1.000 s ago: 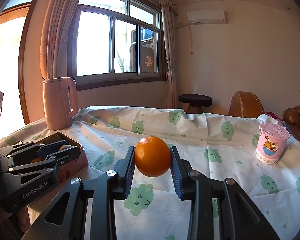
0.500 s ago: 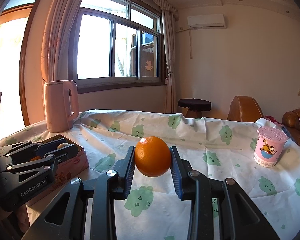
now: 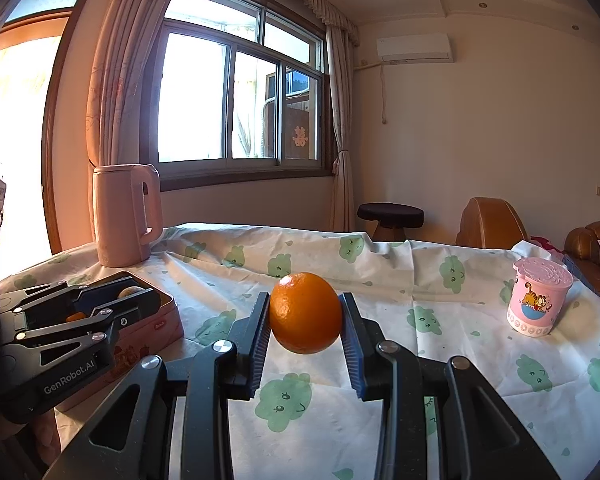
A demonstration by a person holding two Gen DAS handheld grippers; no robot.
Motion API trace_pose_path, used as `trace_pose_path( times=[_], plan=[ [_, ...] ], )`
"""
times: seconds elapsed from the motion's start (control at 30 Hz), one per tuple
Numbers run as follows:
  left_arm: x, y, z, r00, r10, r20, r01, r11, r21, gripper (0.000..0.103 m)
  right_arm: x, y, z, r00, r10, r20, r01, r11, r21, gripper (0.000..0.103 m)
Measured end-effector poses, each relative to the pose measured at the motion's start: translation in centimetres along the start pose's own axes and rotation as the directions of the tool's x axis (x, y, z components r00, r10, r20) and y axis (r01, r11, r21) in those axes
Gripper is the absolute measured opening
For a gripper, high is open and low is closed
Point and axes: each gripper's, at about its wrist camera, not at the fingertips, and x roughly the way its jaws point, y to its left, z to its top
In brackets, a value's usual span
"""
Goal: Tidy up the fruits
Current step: 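Lift both held fruits and carry them toward the tin box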
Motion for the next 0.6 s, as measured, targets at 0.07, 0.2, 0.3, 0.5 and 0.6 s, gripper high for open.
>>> trace_pose_path(
  times=[0.07,0.2,0.3,0.5,0.6],
  plan=[
    [-0.1,0.0,0.0,1.0,-0.003,-0.001,0.003,1.0,0.0,0.028,0.1,0.1,0.0,1.0,0.0,-0.004,0.0,1.0,-0.003,0.035],
    [-0.8,0.2,-0.3,1.0,-0.004,-0.003,0.004,1.0,0.004,0.028,0.1,0.7,0.0,1.0,0.017,-0.015,-0.017,1.0,-0.007,0.035],
    [-1.5,0.5,-0.5,1.0,-0.002,0.001,0.002,1.0,0.009,0.028,0.3,1.5,0.0,0.999,0.038,-0.029,-0.039,0.999,-0.011,0.035],
    [-2.7,2.5,-0.9,1.0,0.018,-0.005,-0.018,1.0,-0.01,0.028,0.8,4.1,0.6,0.994,0.099,-0.043,-0.101,0.995,-0.028,0.035],
    [-3.2,3.9,-0.9,0.999,0.039,-0.007,-0.039,0.999,-0.025,0.028,1.1,5.6,1.2,0.99,0.132,-0.045,-0.133,0.99,-0.043,0.035]
  ],
)
